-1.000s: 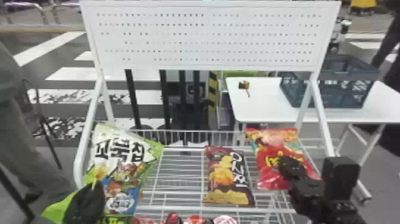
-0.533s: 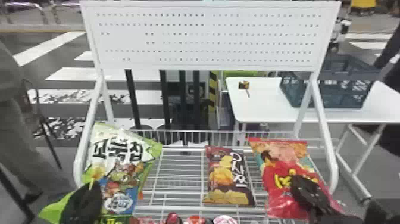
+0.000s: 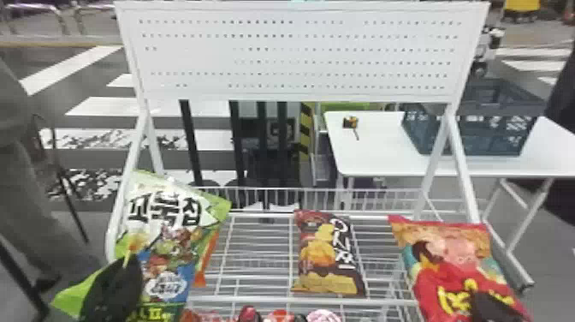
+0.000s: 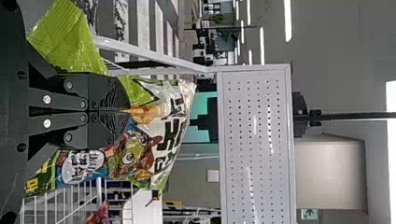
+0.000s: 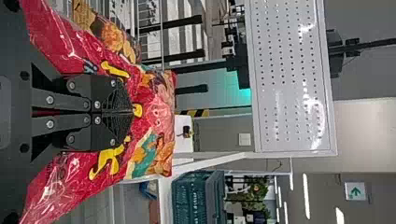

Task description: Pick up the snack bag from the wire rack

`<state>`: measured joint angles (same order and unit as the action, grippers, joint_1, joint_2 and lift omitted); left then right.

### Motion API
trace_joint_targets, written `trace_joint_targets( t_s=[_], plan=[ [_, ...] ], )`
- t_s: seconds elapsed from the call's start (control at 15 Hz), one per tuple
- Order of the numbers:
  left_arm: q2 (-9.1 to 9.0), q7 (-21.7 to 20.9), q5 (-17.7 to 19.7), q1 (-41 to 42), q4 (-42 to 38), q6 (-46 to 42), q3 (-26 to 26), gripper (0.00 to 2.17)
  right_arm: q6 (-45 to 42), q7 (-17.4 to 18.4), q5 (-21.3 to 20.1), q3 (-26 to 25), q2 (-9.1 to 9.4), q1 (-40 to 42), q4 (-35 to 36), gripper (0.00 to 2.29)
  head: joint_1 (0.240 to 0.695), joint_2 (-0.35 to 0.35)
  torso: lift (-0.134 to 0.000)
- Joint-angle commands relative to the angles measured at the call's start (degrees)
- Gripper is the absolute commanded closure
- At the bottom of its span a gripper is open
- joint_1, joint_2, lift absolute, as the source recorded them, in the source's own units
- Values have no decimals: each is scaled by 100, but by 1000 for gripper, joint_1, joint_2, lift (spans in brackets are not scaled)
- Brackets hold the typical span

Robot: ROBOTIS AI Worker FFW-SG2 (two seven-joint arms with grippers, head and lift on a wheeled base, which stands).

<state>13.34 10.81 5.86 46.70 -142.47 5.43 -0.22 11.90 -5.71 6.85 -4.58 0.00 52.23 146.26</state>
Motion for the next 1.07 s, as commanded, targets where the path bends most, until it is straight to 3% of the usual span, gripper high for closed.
trace_joint_targets(
  t_s=[0.0, 1.0],
  plan=[
    [-7, 0, 3, 15, -9, -1, 22, 1605, -33, -9, -9, 1, 5, 42, 52, 2223, 499, 0, 0],
    [-51, 0, -6, 77, -79, -37, 40, 1605, -33, -88, -9, 19, 5, 174, 192, 2226, 499, 0, 0]
  ],
)
